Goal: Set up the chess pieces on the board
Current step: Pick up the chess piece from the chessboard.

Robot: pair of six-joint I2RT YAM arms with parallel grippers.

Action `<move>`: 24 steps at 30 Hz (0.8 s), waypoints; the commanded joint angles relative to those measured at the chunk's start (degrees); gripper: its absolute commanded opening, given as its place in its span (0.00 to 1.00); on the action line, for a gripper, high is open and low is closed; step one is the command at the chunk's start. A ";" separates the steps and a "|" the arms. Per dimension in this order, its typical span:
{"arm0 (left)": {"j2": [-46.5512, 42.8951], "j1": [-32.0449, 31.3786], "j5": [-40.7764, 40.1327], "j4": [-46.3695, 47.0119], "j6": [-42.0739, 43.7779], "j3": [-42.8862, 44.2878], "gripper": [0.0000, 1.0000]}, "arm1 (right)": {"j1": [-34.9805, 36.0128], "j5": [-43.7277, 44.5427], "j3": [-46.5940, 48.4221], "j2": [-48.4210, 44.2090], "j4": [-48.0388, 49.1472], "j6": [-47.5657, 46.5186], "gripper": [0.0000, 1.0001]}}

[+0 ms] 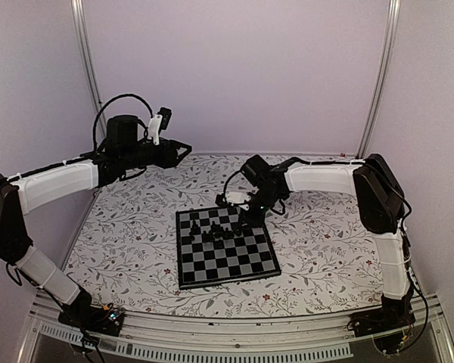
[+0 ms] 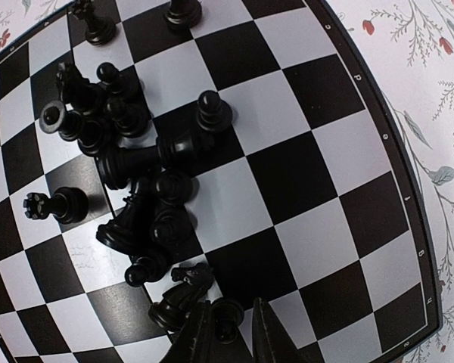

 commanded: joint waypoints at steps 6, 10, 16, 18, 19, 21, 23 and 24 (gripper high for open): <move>1.15 0.32 0.64 -0.63 -0.37 1.46 0.53 | -1.21 -0.35 1.46 -0.35 -0.88 0.76 0.08; 1.09 0.31 0.72 -0.71 -0.44 1.50 0.52 | -1.83 1.03 -0.75 -3.67 -0.87 0.14 0.04; 1.39 0.30 0.72 -0.71 -0.53 1.50 0.53 | -1.92 0.66 -5.20 -10.16 -0.47 -0.66 0.02; 1.49 0.32 0.72 -0.80 -0.52 1.55 0.53 | -1.93 -0.99 -7.05 -11.89 -0.56 -0.95 0.02; 1.57 0.36 0.64 -0.80 -0.45 1.58 0.53 | -1.79 -1.82 -7.86 -12.47 -0.71 -1.15 0.03; 1.71 0.31 0.54 -0.89 -0.36 1.58 0.53 | -1.32 -2.96 -9.39 -13.92 -1.06 -1.69 0.02; 1.84 0.36 0.53 -0.89 -0.40 1.66 0.53 | -0.47 -4.72 -11.03 -14.73 -1.75 -2.62 0.02; 1.89 0.32 0.52 -0.89 -0.40 1.67 0.53 | 0.07 -5.56 -11.81 -15.07 -2.06 -3.68 0.02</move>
